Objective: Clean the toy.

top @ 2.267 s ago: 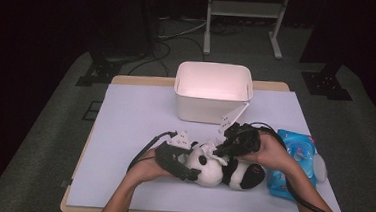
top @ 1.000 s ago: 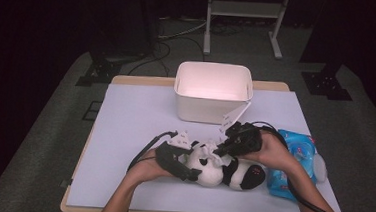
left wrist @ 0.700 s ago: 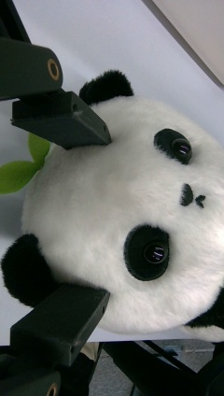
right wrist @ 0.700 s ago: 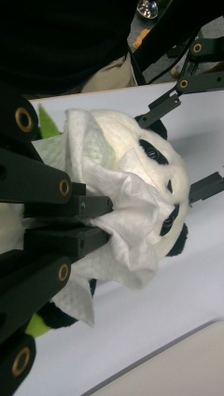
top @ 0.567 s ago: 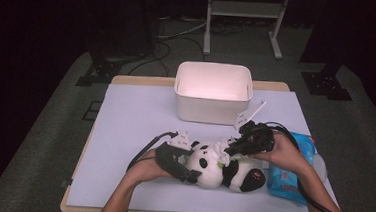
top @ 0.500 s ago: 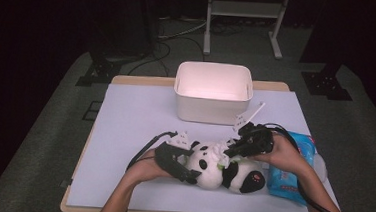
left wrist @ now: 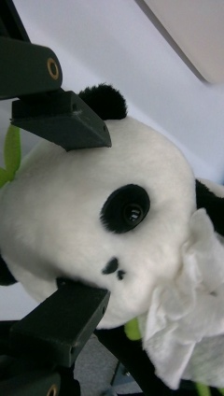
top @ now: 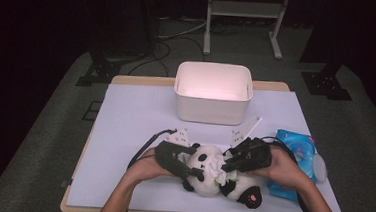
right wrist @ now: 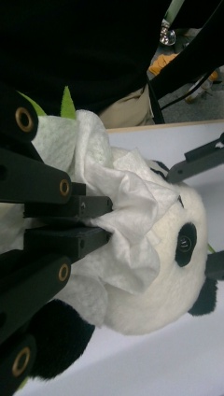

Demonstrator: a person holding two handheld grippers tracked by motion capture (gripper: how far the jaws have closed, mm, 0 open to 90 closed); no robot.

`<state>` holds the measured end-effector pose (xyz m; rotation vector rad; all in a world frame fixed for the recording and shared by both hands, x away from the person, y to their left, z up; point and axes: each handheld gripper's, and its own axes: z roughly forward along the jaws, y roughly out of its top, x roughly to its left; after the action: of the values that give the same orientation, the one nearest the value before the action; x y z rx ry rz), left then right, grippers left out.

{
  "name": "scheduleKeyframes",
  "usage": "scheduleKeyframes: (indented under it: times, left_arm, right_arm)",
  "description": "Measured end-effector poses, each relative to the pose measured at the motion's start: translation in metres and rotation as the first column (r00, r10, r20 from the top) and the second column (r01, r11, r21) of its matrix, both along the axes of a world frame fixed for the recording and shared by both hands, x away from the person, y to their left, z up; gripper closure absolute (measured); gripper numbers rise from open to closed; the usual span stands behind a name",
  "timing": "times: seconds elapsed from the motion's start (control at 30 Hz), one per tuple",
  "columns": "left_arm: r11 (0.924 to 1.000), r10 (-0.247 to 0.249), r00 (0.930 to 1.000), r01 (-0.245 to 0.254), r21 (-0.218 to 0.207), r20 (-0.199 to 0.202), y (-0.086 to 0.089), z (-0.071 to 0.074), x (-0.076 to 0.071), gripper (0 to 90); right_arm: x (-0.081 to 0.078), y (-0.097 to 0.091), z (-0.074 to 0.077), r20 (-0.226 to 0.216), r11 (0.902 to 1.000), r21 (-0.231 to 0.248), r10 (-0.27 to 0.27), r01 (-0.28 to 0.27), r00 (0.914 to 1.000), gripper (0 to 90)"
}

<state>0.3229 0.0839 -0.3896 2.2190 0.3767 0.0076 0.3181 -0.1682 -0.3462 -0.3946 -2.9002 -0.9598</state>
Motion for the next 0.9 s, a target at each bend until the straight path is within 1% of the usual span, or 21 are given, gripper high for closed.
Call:
scheduleKeyframes:
  times: [0.1, 0.27, 0.43, 0.57, 0.63, 0.7, 0.83, 0.9]
  left_arm:
    - [1.0000, 0.000, 1.0000, 0.000, -0.002, -0.001, 0.000, 0.000, 0.000, 23.4]
    - [1.0000, -0.005, 1.0000, 0.005, -0.004, 0.001, 0.001, -0.001, 0.000, 23.7]
    - [0.9999, -0.009, 1.0000, 0.009, 0.007, 0.003, 0.001, -0.002, 0.000, 23.7]
    - [0.9997, -0.014, 0.9999, 0.014, 0.019, 0.004, -0.002, -0.004, -0.001, 22.1]
    - [0.9995, -0.016, 0.9998, 0.016, 0.027, 0.007, -0.003, -0.004, -0.001, 21.3]
    - [0.9996, -0.016, 0.9999, 0.016, 0.024, -0.003, -0.002, -0.003, -0.001, 21.4]
    - [0.9997, -0.020, 0.9997, 0.020, 0.010, -0.013, 0.001, -0.001, 0.000, 22.5]
    - [0.9998, -0.018, 0.9997, 0.018, 0.001, -0.019, 0.001, 0.000, 0.000, 22.5]
  right_arm:
    - [0.001, -0.001, 0.003, 0.005, 1.0000, 0.007, 0.002, -0.002, 1.0000, 84.6]
    - [0.011, -0.001, 0.007, 0.023, 0.9998, 0.009, -0.016, 0.016, 0.9996, 84.7]
    - [0.026, -0.003, 0.011, 0.029, 0.9985, -0.004, -0.055, 0.055, 0.9981, 84.7]
    - [0.032, -0.006, 0.010, 0.032, 0.9968, -0.009, -0.079, 0.080, 0.9963, 84.7]
    - [0.031, -0.006, 0.007, 0.027, 0.9966, -0.022, -0.079, 0.079, 0.9965, 84.7]
    - [0.028, -0.003, 0.005, 0.031, 0.9970, -0.040, -0.065, 0.066, 0.9974, 84.7]
    - [0.022, -0.004, 0.002, 0.028, 0.9978, -0.040, -0.052, 0.053, 0.9983, 84.7]
    - [0.018, -0.005, 0.000, 0.035, 0.9979, -0.037, -0.052, 0.053, 0.9981, 84.8]
